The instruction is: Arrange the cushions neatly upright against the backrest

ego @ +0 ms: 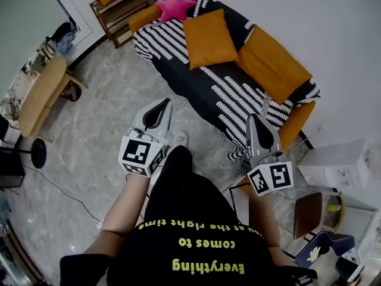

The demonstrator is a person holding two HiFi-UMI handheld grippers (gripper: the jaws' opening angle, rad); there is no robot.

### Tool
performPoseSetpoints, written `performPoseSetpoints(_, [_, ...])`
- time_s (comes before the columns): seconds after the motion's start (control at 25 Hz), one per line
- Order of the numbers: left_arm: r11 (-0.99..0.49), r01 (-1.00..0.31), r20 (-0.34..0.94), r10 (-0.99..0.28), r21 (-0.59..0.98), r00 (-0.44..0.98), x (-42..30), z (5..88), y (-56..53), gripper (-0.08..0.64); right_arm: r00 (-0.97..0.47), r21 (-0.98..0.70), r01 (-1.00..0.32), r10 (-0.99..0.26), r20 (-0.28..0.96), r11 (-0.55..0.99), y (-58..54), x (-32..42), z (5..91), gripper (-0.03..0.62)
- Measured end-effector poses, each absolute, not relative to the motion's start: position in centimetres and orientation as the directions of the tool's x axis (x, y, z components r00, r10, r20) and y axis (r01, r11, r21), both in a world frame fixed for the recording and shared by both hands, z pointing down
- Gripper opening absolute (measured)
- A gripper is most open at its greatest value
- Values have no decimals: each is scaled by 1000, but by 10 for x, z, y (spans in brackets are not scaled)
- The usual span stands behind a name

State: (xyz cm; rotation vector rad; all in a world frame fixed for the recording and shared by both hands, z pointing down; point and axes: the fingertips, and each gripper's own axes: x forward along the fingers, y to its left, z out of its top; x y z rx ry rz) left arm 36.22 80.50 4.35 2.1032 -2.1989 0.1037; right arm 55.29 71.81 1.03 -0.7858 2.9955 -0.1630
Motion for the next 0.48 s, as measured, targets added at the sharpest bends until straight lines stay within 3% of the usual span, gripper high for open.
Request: performPoseSetpoints(0.48, [25,-999,120,-993,36,-20,321,54,747,-1,-868,-141,-494,-495,26,858,670,508,24,11])
